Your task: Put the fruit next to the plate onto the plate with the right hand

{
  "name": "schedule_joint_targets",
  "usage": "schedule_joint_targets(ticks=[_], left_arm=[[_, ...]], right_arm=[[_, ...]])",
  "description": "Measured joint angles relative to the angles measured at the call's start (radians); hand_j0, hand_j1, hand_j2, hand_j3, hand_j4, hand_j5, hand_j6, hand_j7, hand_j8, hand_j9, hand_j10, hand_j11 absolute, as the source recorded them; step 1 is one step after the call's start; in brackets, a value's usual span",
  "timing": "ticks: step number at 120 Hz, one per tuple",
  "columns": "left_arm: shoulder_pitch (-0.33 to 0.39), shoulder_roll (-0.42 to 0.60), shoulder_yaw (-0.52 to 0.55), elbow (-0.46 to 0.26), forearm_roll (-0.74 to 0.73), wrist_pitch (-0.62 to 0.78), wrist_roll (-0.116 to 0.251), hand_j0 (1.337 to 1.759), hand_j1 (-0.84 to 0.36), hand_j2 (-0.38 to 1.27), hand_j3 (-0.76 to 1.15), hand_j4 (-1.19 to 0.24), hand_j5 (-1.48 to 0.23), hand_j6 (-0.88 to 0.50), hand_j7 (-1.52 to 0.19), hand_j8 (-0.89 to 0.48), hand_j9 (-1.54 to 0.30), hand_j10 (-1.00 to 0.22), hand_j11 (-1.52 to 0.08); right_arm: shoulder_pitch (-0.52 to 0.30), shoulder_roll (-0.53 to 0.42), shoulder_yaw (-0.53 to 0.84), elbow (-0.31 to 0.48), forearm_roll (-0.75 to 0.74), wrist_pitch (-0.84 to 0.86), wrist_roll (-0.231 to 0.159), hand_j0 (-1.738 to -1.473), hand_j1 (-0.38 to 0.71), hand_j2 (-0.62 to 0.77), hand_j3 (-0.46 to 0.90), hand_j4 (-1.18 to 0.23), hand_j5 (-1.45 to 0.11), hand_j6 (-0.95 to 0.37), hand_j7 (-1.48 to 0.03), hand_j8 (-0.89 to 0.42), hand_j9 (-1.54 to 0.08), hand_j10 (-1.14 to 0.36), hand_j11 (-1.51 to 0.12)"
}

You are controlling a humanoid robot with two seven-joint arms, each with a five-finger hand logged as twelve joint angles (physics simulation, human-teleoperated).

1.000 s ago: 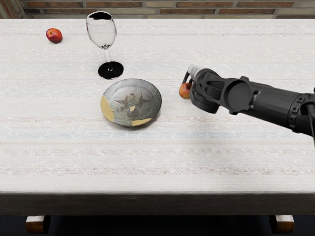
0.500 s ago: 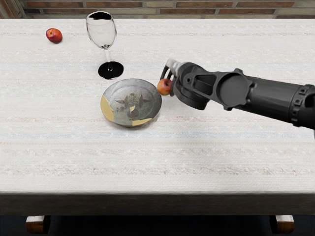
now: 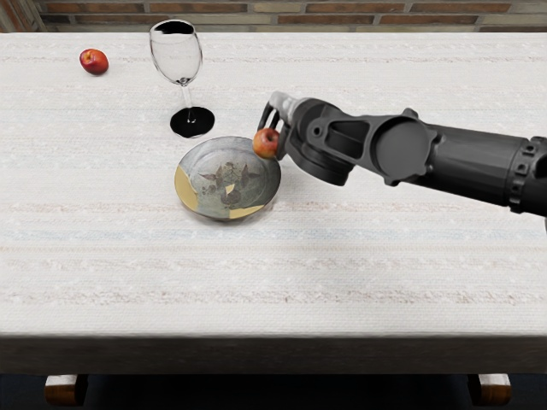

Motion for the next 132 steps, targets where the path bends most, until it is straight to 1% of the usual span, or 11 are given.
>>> schedule_joint_targets(ticks=[47, 91, 120, 132], left_arm=[[0.000, 0.000, 0.000, 0.000, 0.000, 0.000, 0.000, 1.658, 0.35, 0.00, 0.00, 0.00, 0.00, 0.00, 0.00, 0.00, 0.00, 0.00, 0.00], [0.001, 0.000, 0.000, 0.000, 0.001, 0.000, 0.000, 1.658, 0.35, 0.00, 0.00, 0.00, 0.00, 0.00, 0.00, 0.00, 0.00, 0.00, 0.00], [0.003, 0.000, 0.000, 0.000, 0.000, 0.000, 0.000, 1.658, 0.35, 0.00, 0.00, 0.00, 0.00, 0.00, 0.00, 0.00, 0.00, 0.00, 0.00], [0.004, 0.000, 0.000, 0.000, 0.000, 0.000, 0.000, 1.658, 0.35, 0.00, 0.00, 0.00, 0.00, 0.00, 0.00, 0.00, 0.00, 0.00, 0.00]], right_arm=[[0.044, 0.000, 0.022, 0.008, 0.003, -0.015, -0.001, -1.651, 0.25, 0.09, 0.00, -0.59, -0.96, -0.49, -0.96, -0.66, -0.98, -0.72, -0.98], [0.044, 0.000, 0.026, 0.006, 0.001, -0.013, -0.001, -1.651, 0.25, 0.09, 0.00, -0.58, -0.97, -0.49, -0.96, -0.66, -0.98, -0.72, -0.98], [0.040, 0.000, 0.038, 0.024, 0.001, 0.004, -0.001, -1.651, 0.26, 0.07, 0.00, -0.58, -0.97, -0.48, -0.96, -0.65, -0.98, -0.73, -0.99], [0.036, 0.000, 0.046, 0.036, 0.001, 0.011, 0.000, -1.651, 0.28, 0.14, 0.00, -0.58, -0.97, -0.50, -0.97, -0.68, -0.98, -0.73, -0.99]])
